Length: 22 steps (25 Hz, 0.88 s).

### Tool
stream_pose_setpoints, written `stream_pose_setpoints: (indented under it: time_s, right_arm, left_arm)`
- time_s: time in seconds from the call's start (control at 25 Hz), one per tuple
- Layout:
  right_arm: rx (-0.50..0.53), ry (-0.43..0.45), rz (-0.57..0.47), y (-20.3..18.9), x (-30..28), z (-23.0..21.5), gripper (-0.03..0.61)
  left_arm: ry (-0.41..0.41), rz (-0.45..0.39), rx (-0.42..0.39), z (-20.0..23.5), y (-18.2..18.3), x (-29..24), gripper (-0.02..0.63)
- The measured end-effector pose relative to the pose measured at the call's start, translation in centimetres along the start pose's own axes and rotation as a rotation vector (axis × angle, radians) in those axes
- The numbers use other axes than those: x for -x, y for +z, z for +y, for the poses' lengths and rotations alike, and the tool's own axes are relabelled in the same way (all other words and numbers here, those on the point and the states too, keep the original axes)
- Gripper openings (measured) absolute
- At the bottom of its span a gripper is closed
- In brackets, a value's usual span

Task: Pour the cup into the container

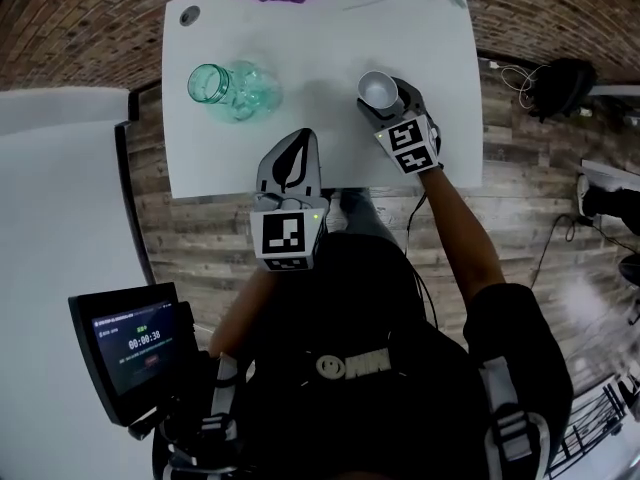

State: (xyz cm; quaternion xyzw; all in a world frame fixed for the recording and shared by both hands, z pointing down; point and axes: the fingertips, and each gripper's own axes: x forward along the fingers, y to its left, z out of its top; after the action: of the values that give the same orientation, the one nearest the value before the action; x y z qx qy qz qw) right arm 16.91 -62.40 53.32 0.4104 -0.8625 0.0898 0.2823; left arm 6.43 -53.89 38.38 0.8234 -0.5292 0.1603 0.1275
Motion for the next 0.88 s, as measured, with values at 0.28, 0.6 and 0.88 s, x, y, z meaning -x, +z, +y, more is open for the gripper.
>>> stream_pose_setpoints:
  time_s: [0.28, 0.6, 0.88]
  right_arm:
    - [-0.011, 0.012, -0.017, -1.2, -0.2, -0.3, 0.288]
    - [-0.043, 0.028, -0.066, -1.3, 0.2, 0.0, 0.288]
    - [-0.026, 0.081, -0.108, -1.8, 1.4, 0.9, 0.322]
  left_arm:
    - [0.014, 0.008, -0.008, -1.2, 0.0, -0.3, 0.000]
    - [0.005, 0.020, -0.025, -1.9, -0.6, -0.4, 0.000]
    - [0.015, -0.012, -0.037, -3.4, -0.2, 0.3, 0.000]
